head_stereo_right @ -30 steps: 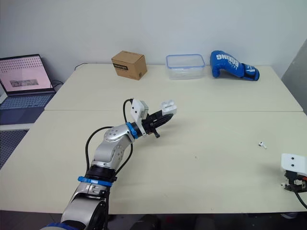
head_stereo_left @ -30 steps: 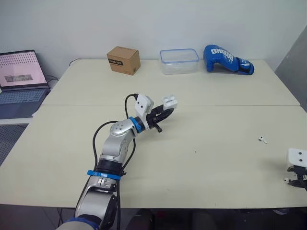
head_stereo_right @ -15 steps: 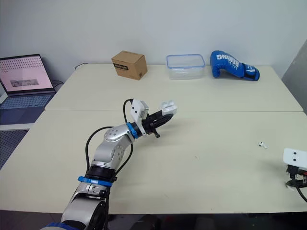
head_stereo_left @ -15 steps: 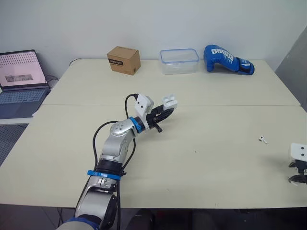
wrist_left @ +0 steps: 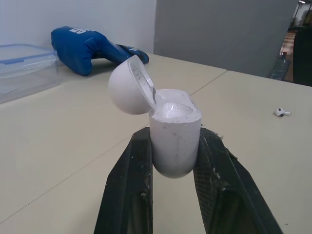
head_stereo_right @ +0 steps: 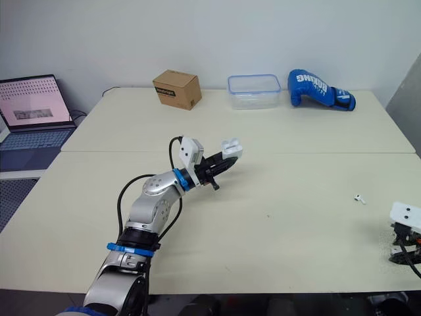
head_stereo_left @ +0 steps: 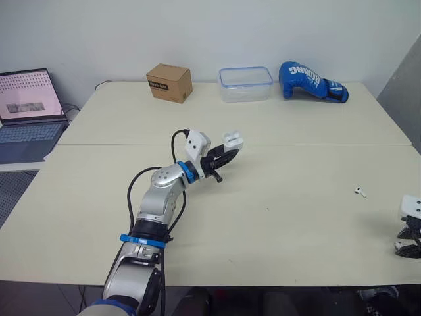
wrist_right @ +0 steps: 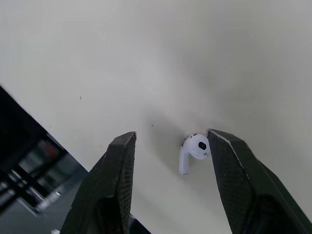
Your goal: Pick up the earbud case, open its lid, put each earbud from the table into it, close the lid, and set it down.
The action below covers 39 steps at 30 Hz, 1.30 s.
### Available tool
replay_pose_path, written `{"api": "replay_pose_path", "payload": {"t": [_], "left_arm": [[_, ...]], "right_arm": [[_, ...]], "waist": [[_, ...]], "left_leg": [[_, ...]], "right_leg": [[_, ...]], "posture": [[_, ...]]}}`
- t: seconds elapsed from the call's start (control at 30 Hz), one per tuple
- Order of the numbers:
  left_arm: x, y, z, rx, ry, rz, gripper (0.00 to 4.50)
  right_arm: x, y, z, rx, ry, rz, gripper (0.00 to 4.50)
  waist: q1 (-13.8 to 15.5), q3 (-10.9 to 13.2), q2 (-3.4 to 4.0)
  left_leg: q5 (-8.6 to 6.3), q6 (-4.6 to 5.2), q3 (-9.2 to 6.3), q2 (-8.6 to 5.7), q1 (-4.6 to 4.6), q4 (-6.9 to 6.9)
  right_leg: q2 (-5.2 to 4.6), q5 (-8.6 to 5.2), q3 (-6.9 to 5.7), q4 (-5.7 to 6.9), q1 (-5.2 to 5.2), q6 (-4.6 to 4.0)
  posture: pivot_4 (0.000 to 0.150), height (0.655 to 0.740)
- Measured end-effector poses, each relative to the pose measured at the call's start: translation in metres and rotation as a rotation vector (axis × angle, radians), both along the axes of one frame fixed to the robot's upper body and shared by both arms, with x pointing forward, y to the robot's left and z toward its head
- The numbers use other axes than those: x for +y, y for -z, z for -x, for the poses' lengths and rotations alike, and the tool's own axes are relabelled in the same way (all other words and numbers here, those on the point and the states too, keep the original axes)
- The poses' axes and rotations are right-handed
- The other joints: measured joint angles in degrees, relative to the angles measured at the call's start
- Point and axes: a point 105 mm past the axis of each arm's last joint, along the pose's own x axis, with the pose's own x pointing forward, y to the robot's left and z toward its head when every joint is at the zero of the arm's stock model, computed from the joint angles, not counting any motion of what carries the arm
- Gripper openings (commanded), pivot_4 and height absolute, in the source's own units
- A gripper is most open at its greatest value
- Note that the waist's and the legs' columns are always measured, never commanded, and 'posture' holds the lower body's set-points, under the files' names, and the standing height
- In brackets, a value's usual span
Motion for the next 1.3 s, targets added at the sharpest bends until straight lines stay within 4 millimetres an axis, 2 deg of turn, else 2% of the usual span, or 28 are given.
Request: {"api": "replay_pose_path", "payload": {"t": [0.27,0.5,1.0,1.3], "left_arm": [[0.000,0.003,0.001,0.013,0.000,0.003,0.74],[0.000,0.004,0.001,0.017,0.000,0.003,0.74],[-0.001,0.004,0.001,0.022,0.002,0.002,0.74],[0.000,0.004,0.002,0.018,0.001,0.001,0.74]], "right_arm": [[-0.011,0.011,-0.002,-0.049,0.295,-0.042,2.40],[-0.014,0.017,0.003,-0.026,0.384,-0.055,2.40],[-0.015,0.019,-0.005,-0.066,0.463,-0.084,2.40],[-0.017,0.022,0.008,-0.027,0.435,-0.040,2.40]], "waist": [[0.05,-0.01,0.02],[0.04,-0.01,0.01],[-0.05,0.01,-0.02],[0.14,0.01,-0.03]], "left_leg": [[0.00,0.01,0.01,0.00,-0.01,0.01],[0.00,0.00,-0.01,0.00,-0.02,0.01],[0.00,0.00,0.00,0.00,0.00,0.01],[0.00,0.00,-0.03,0.00,-0.01,0.01]], "right_leg": [[-0.01,0.00,0.00,0.01,-0.01,0.00],[-0.01,0.00,-0.02,0.00,-0.01,0.00],[-0.01,0.00,-0.01,0.00,0.00,0.00],[-0.01,0.00,-0.05,-0.01,0.01,0.00]], "posture": [[0.150,0.7400],[0.150,0.7400],[0.150,0.7400],[0.150,0.7400]]}}
